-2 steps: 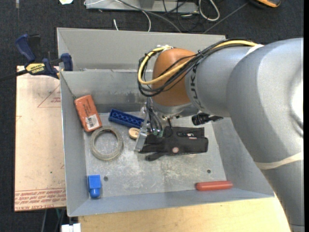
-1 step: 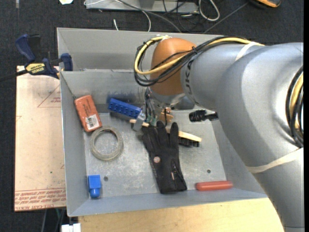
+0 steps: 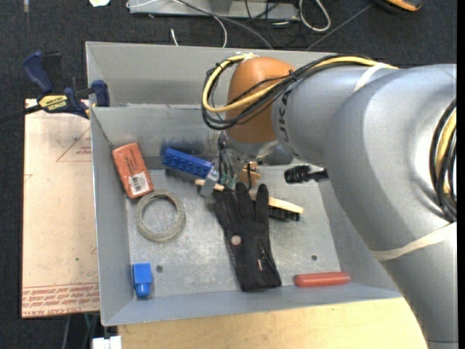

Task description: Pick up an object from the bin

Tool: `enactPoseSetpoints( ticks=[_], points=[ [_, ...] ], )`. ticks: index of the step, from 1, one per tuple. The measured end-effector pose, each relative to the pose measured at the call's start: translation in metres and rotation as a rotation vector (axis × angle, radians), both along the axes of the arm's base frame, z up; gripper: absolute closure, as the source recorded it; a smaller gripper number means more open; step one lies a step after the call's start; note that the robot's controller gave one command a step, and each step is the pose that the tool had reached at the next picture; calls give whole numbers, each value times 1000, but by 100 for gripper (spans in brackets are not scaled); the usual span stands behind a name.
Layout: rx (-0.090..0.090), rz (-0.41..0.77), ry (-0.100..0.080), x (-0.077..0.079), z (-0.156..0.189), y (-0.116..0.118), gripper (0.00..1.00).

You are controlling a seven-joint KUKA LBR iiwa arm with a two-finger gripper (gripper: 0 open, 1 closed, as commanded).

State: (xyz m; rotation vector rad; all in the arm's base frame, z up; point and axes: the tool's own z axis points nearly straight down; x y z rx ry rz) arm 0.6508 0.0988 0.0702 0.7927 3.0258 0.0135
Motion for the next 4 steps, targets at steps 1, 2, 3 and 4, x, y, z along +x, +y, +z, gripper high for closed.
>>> enactPoseSetpoints(
  ticks=[1,2,3,4],
  points=[
    [0,0,0,0,0,0,100],
    [2,-55,-2,2,60,56,100],
    [2,-55,-2,2,61,56,100],
    [-2,38,-4,-1,61,85,100]
  ],
)
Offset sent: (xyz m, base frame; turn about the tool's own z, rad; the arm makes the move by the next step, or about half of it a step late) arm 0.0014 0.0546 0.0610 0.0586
